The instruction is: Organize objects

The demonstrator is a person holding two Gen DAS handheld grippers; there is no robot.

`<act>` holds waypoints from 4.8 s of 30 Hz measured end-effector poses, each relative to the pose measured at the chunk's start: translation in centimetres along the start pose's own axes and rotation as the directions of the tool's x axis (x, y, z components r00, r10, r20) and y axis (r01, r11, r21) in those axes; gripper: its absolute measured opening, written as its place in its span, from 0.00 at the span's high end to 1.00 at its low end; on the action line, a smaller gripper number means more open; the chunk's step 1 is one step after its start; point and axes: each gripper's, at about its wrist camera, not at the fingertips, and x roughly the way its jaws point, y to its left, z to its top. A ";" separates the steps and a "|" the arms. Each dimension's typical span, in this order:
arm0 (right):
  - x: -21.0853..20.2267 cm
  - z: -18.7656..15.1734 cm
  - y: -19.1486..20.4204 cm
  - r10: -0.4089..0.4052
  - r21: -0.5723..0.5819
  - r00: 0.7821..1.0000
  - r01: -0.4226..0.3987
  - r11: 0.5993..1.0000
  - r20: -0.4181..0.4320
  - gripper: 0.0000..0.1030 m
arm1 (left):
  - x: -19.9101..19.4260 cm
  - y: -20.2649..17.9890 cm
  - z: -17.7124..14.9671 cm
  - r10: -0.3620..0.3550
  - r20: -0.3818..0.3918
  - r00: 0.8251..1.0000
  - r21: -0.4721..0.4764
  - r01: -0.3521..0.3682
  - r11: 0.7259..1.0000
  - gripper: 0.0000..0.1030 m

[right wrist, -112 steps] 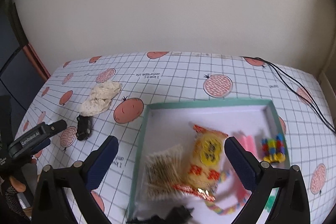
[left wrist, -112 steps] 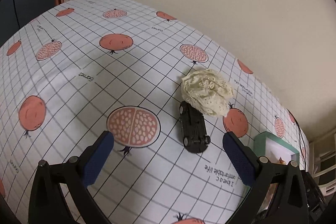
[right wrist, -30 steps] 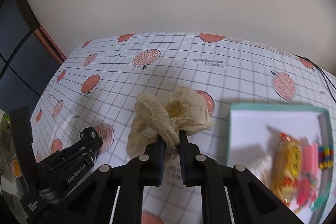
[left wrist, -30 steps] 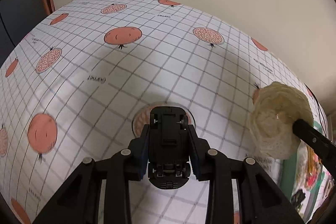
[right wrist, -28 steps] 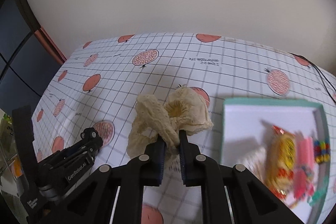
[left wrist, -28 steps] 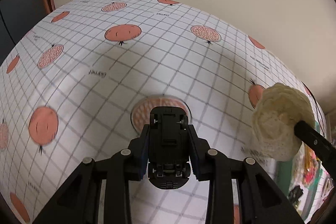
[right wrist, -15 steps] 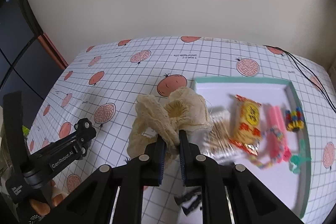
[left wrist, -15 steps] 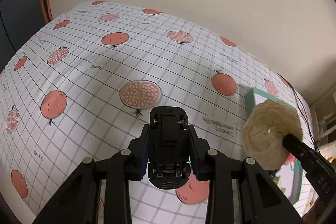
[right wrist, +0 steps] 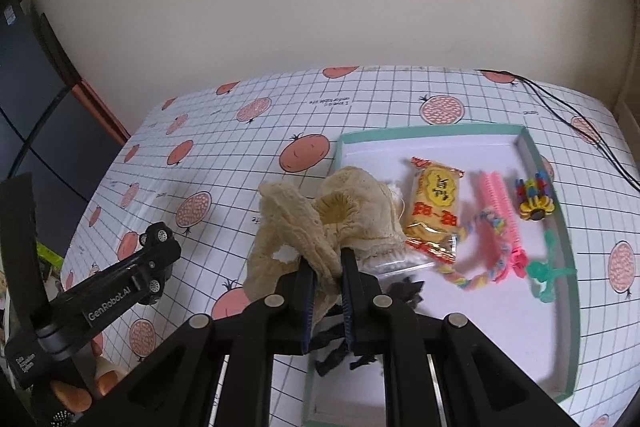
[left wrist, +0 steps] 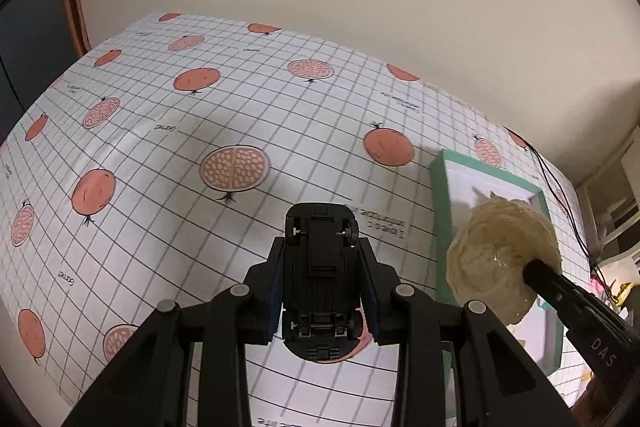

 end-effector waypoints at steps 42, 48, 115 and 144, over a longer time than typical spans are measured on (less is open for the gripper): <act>-1.8 -2.4 -12.8 -0.245 0.231 0.969 0.243 0.942 -0.020 0.87 | 2.2 -15.5 -4.9 -0.187 -0.055 0.981 0.316 0.194 0.929 0.66; -1.0 -3.1 -13.0 -0.244 0.222 0.968 0.251 0.942 -0.059 0.87 | 3.1 -16.4 -5.4 -0.185 -0.079 0.980 0.313 0.200 0.928 0.66; -1.7 -2.5 -9.2 -0.208 0.120 0.975 0.199 0.973 0.074 0.00 | 2.7 -4.4 -2.7 0.104 0.039 0.994 -0.093 -0.100 0.991 0.00; -3.8 -3.0 -5.1 -0.233 0.049 0.966 0.229 0.972 0.112 0.00 | -2.8 -2.9 -1.3 0.127 0.183 0.975 -0.061 -0.118 0.991 0.00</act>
